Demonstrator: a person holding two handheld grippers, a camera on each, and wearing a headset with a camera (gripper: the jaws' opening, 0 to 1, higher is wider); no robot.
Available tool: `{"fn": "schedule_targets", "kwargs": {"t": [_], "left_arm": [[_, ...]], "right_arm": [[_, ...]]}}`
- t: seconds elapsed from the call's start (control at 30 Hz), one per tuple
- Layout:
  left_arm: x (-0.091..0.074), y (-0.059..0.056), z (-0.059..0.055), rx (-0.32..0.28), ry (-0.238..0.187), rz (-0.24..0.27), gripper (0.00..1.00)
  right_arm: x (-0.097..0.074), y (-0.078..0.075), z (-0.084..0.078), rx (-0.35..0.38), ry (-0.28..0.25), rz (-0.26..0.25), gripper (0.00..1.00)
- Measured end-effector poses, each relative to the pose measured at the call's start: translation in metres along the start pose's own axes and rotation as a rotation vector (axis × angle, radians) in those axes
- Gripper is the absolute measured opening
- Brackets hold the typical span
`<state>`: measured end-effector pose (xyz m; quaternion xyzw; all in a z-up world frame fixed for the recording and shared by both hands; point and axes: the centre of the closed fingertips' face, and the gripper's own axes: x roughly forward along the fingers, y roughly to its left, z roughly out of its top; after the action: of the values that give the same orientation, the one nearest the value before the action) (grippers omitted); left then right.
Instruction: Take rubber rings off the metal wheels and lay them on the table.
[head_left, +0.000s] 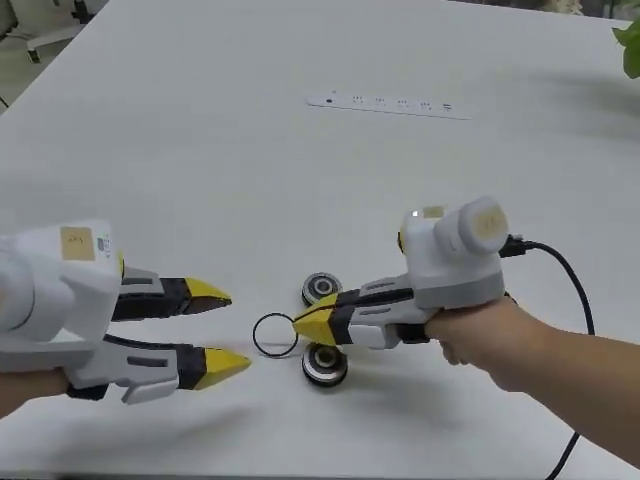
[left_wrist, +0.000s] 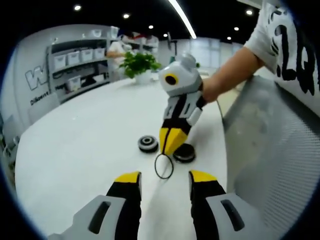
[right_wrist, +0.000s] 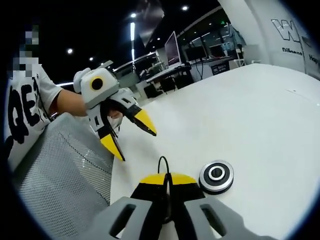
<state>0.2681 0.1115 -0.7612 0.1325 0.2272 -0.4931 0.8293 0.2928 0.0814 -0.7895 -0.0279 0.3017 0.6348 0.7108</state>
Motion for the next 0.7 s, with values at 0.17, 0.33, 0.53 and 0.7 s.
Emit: {"fn": "schedule_targets", "kwargs": {"t": [0.17, 0.33, 0.53, 0.7], "left_arm": [[0.001, 0.001, 0.001, -0.001, 0.001, 0.0, 0.39], [0.003, 0.0, 0.003, -0.004, -0.001, -0.004, 0.38], [0.01, -0.004, 0.007, 0.009, -0.001, -0.024, 0.38], [0.017, -0.008, 0.012, 0.022, 0.0, -0.048, 0.38]], "right_arm": [[-0.001, -0.002, 0.003, -0.035, -0.007, -0.011, 0.04], [-0.005, -0.001, 0.007, -0.049, -0.02, -0.015, 0.1], [-0.017, 0.002, 0.011, -0.059, -0.041, -0.012, 0.15], [-0.029, 0.003, 0.008, -0.061, -0.045, -0.014, 0.16]]}}
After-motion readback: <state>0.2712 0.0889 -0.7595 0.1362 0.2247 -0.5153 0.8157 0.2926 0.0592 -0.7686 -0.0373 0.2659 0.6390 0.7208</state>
